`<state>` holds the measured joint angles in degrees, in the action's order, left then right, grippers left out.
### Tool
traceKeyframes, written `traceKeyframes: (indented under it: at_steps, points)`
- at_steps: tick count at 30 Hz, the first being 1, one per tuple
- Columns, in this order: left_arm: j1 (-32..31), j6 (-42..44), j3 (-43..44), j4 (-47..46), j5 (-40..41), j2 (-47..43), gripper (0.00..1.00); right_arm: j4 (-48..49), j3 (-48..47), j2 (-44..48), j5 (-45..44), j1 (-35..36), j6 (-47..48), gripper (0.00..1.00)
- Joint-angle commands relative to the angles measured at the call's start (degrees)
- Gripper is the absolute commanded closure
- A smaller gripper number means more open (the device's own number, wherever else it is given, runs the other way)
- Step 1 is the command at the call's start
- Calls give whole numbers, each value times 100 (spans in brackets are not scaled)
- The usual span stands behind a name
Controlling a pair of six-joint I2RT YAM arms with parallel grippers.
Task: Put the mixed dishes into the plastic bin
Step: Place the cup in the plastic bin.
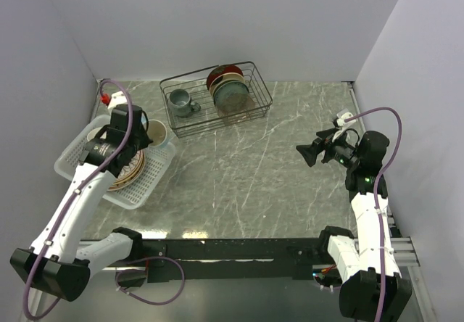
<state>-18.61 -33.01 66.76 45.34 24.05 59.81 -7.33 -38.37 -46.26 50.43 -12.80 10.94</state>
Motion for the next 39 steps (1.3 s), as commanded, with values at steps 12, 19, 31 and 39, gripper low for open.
traceKeyframes:
  at_steps: [12, 19, 31, 39]
  points:
    - [885, 225, -295, -562, -551, 21, 99, 74, -303, 82, 10, -47, 75, 0]
    - [1079, 243, -611, -632, -726, 215, 99, 74, -303, 91, 19, -56, 75, 0]
    - [1193, 348, -981, -878, -1017, 628, 99, 57, -311, 82, 28, -47, 75, 0]
    - [1316, 410, -1218, -1053, -1052, 909, 97, 57, -311, 82, 28, -47, 84, 0]
